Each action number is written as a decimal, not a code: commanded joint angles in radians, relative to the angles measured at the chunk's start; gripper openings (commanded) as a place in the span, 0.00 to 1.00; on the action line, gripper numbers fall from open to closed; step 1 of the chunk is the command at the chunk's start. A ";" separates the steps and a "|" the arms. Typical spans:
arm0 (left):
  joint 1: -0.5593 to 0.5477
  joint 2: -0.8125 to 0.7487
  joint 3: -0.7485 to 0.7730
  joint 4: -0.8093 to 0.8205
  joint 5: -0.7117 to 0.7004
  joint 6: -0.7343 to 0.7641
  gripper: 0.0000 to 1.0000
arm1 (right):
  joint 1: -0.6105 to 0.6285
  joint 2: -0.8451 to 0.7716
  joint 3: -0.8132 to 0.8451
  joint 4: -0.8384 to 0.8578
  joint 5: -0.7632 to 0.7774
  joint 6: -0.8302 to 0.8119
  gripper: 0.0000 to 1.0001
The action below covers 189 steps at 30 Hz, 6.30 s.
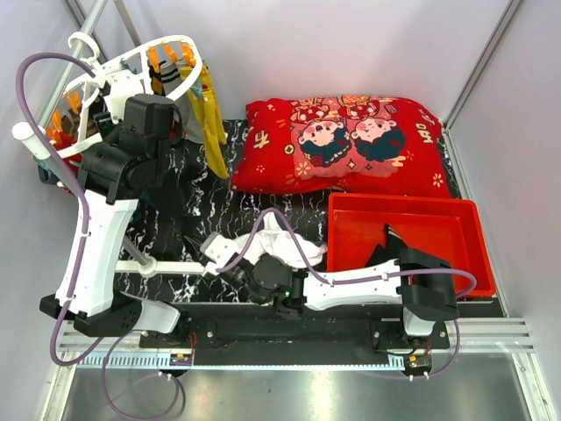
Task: Remove the socks clipped to the hanger
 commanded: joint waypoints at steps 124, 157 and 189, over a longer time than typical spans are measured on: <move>0.009 -0.664 -0.442 0.390 0.811 0.121 0.99 | -0.481 0.564 0.592 -0.071 -0.533 0.227 0.43; 0.009 -0.414 -0.187 0.326 0.669 0.158 0.94 | -0.210 0.062 0.225 -0.137 -0.157 -0.006 0.00; 0.010 -0.420 -0.264 0.429 0.772 0.072 0.89 | -0.185 -0.093 0.171 -0.217 -0.311 0.282 0.00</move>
